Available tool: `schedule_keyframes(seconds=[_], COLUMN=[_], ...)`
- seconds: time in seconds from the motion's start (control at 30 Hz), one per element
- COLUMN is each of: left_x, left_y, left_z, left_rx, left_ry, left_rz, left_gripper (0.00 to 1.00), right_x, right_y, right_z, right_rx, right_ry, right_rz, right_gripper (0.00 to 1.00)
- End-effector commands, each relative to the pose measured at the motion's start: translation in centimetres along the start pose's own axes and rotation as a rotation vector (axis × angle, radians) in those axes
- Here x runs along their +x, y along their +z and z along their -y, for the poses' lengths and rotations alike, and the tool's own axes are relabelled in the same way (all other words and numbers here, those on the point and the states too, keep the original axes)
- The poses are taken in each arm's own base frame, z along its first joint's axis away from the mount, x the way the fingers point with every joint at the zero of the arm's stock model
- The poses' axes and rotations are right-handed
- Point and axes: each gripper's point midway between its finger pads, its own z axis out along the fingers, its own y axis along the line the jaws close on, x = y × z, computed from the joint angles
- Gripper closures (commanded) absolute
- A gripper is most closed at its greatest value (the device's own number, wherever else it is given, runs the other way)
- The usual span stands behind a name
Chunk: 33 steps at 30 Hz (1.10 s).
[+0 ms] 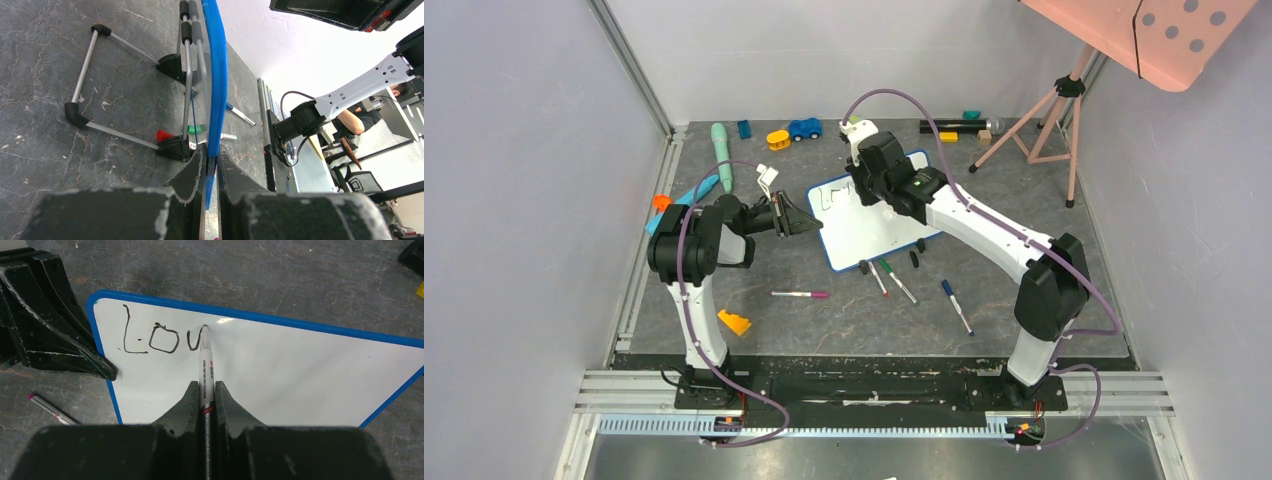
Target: Write a sentence on the whiteboard
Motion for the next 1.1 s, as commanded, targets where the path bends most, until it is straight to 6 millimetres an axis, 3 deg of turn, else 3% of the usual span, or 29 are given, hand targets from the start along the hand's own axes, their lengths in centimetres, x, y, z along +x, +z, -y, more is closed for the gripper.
schedule_keyframes(seconds=[0.0,0.27,0.47,1.07], left_x=[0.5,0.6,0.6,0.7], left_y=[0.1,0.1,0.1,0.0], left_z=[0.9,0.9,0.8,1.0], left_rx=[0.052,0.050,0.049,0.051], left_ry=[0.030,0.026,0.025,0.028], left_rz=[-0.053,-0.051,-0.050,-0.053], left_gripper=[0.98,0.98,0.98,0.98], right_x=[-1.7,-1.8,-0.6,-1.3], right_y=[-0.8,-3.5,-3.0,-1.1], right_z=[0.4,0.7,0.7,0.3], right_rx=[0.003,-0.014,-0.011,-0.016], right_ry=[0.009,0.007,0.008,-0.004], right_rz=[0.049,0.103,0.075,0.067], right_gripper=[1.00,1.00,1.00,1.00])
